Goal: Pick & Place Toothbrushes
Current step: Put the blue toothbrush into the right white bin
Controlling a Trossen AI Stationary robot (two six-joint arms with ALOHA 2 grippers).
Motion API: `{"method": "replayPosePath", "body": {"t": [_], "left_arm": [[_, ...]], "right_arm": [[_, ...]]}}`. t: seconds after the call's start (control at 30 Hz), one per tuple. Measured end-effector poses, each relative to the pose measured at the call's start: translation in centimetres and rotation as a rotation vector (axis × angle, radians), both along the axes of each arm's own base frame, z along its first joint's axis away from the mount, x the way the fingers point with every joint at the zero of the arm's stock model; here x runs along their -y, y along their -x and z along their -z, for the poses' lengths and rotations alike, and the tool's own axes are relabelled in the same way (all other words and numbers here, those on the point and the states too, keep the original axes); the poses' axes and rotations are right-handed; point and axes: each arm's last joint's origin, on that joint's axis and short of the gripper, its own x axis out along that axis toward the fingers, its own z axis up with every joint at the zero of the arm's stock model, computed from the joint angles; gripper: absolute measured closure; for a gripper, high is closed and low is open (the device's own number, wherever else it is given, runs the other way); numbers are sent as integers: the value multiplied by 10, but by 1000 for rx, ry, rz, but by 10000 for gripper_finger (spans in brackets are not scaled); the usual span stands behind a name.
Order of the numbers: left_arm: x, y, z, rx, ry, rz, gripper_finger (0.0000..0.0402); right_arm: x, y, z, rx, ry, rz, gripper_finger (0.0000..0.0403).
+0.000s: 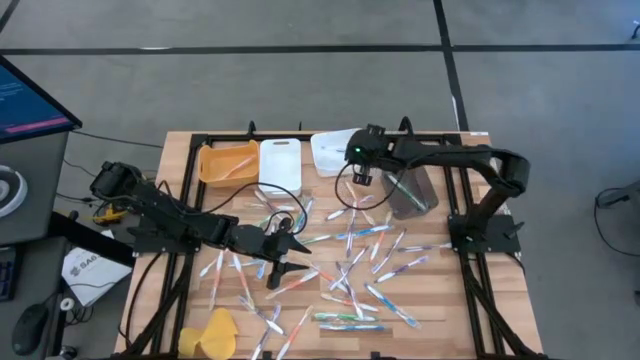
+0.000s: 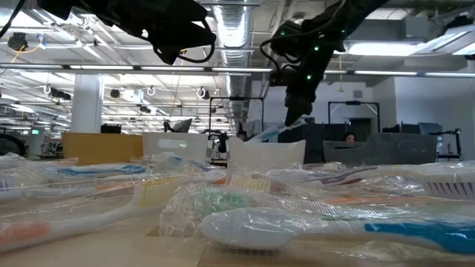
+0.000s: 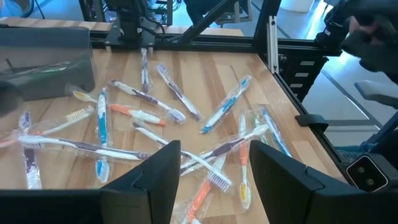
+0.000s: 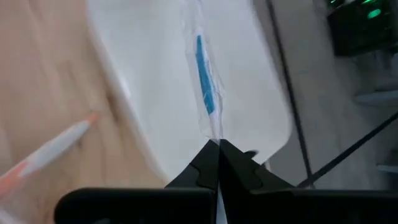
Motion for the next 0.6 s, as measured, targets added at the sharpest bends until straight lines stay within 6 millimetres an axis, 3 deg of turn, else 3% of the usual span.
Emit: {"method": "replayPosePath", "body": {"t": [0.27, 0.6], "left_arm": [[0, 0, 1, -4, 2, -1, 216], [-2, 7, 15, -44, 13, -8, 216]], "right_arm": [[5, -20, 2, -26, -67, -79, 403], [23, -15, 0, 59, -140, -72, 403]]}}
